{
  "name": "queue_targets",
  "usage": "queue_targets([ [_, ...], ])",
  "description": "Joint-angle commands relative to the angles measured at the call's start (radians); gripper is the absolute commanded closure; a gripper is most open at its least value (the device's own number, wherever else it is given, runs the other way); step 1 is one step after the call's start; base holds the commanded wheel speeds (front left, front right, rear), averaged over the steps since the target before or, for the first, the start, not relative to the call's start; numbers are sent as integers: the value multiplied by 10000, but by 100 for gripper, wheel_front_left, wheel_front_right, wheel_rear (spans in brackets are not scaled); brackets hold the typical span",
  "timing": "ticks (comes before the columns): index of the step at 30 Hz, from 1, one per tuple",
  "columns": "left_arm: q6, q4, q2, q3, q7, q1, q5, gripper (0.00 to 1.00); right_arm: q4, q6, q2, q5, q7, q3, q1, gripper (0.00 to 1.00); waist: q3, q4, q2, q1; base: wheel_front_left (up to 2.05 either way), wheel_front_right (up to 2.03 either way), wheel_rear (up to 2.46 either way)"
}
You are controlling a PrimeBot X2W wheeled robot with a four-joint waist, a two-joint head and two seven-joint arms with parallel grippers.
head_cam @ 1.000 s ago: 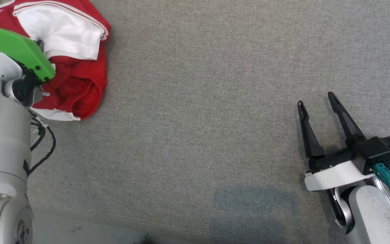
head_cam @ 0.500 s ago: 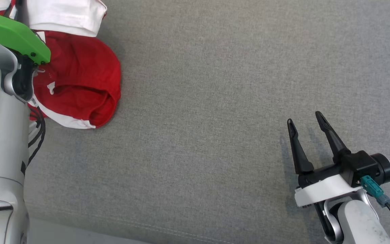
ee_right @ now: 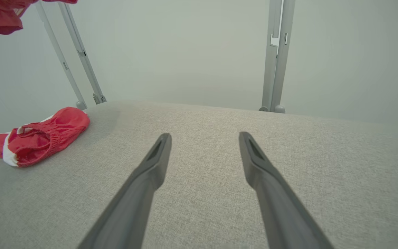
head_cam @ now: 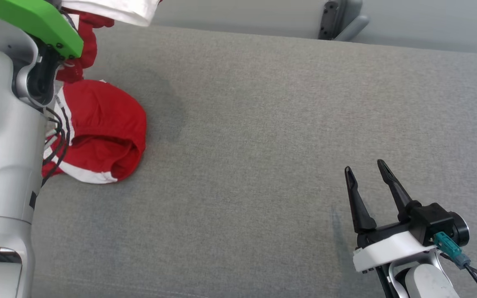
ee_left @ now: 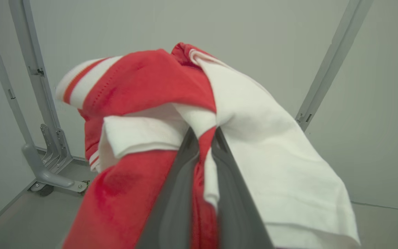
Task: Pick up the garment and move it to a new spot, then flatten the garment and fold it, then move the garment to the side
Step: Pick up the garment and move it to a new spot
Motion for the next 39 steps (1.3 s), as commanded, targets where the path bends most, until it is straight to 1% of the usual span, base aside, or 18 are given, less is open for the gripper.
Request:
queue_targets([
  [1, -30, -129, -16, -70, 70, 42, -98, 100, 28, 1, -8, 60, -41, 2, 135, 0, -534, -575, -1, 0, 0, 0, 0],
  [2, -30, -406, -68, -234, 235, 111, -261, 100, 26, 1, 5, 98, -39, -2, 210, 0, -675, -848, -1, 0, 0, 0, 0],
  [7, -30, -984, -268, -588, 569, 442, -476, 100, -16, 1, 14, 478, -39, 53, 316, 0, -898, -1702, -1, 0, 0, 0, 0],
  [9, -30, -1153, -431, -705, 643, 623, -576, 100, -32, 1, 15, 545, -39, 48, 358, 0, -930, -2073, -1, 0, 0, 0, 0],
  [12, -17, -1301, -769, -877, 735, 955, -697, 100, -43, 1, 17, 620, -41, 27, 383, 0, -915, -2621, -1, 0, 0, 0, 0],
  [17, 171, -1199, -1443, -876, 644, 1547, -1053, 100, -105, 1, 16, 711, -41, 40, 251, 0, -663, -3544, -1, 0, 0, 0, 0],
  [20, 237, -1016, -1714, -968, 285, 1905, -1106, 100, -142, 1, 18, 769, -41, 76, 113, 0, -433, -4048, -1, 0, 0, 0, 0],
  [24, 382, -492, -1872, -1347, -502, 2358, -642, 100, -213, 1, 20, 854, -41, 103, -90, 0, -53, -4598, -1, 0, 0, 0, 0],
  [29, 499, 515, -2071, -1858, -1416, 2780, -280, 100, -276, 1, 24, 938, -41, 180, -312, 0, 437, -5044, -1, 0, 0, 0, 0],
  [34, 477, 1466, -2177, -2314, -1927, 3048, -438, 100, -272, 1, 21, 997, -41, 356, -476, 0, 739, -5317, -1, 0, 0, 0, 0],
  [37, 398, 1437, -2196, -2720, -2075, 3250, -1102, 100, -251, 1, 21, 1057, -39, 450, -531, 0, 811, -5384, -1, 0, 0, 0, 0],
  [38, 394, 1327, -2196, -2908, -2137, 3293, -1291, 72, -235, 1, 21, 1063, -41, 474, -569, 0, 808, -5376, -1, 0, 0, 0, 0],
  [39, 377, 1187, -2197, -3075, -2173, 3390, -1631, 7, -223, 1, 18, 1058, -41, 474, -592, 0, 777, -5339, -1, 0, 0, 0, 0],
])
